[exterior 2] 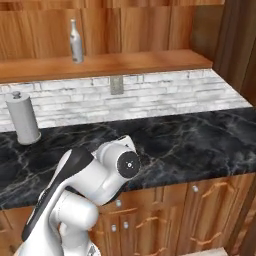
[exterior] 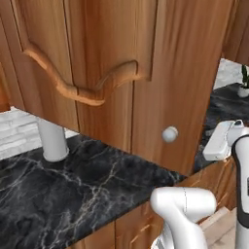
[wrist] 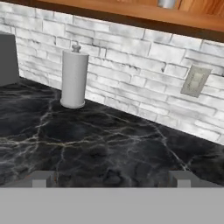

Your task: Open the cabinet directly in front. Then move the liquor and the mug to the dining counter with the candle on it.

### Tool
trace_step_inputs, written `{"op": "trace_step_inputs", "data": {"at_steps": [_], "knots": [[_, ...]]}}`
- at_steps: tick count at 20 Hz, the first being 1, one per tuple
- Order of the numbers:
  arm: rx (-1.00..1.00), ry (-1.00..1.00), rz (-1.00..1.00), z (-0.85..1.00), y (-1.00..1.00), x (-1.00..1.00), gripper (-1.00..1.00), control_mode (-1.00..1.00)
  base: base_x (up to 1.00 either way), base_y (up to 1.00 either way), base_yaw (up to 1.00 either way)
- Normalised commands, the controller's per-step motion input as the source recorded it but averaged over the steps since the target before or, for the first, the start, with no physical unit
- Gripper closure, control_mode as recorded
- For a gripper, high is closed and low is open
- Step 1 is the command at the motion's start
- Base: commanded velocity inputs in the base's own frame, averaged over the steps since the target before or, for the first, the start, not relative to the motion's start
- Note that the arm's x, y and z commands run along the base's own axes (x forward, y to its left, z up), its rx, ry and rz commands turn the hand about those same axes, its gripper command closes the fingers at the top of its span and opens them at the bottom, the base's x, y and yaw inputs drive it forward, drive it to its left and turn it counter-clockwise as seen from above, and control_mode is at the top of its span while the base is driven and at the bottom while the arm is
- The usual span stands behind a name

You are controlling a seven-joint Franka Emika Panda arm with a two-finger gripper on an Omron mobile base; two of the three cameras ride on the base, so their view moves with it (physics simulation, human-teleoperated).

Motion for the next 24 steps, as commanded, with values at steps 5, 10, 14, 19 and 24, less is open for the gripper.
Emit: {"op": "trace_step_inputs", "data": {"at_steps": [5,10,14,19,24], "knots": [[0.0,0.0,0.0,0.0,0.0,0.0,-1.0,1.0,0.82,0.0,0.76],[0.0,0.0,0.0,0.0,0.0,0.0,-1.0,1.0,0.92,0.07,0.62],[0.0,0.0,0.0,0.0,0.0,0.0,-1.0,1.0,0.69,0.22,0.26],[0.0,0.0,0.0,0.0,0.0,0.0,-1.0,1.0,0.71,0.54,-0.03],[0.0,0.0,0.0,0.0,0.0,0.0,-1.0,1.0,0.49,0.44,-0.13]]}}
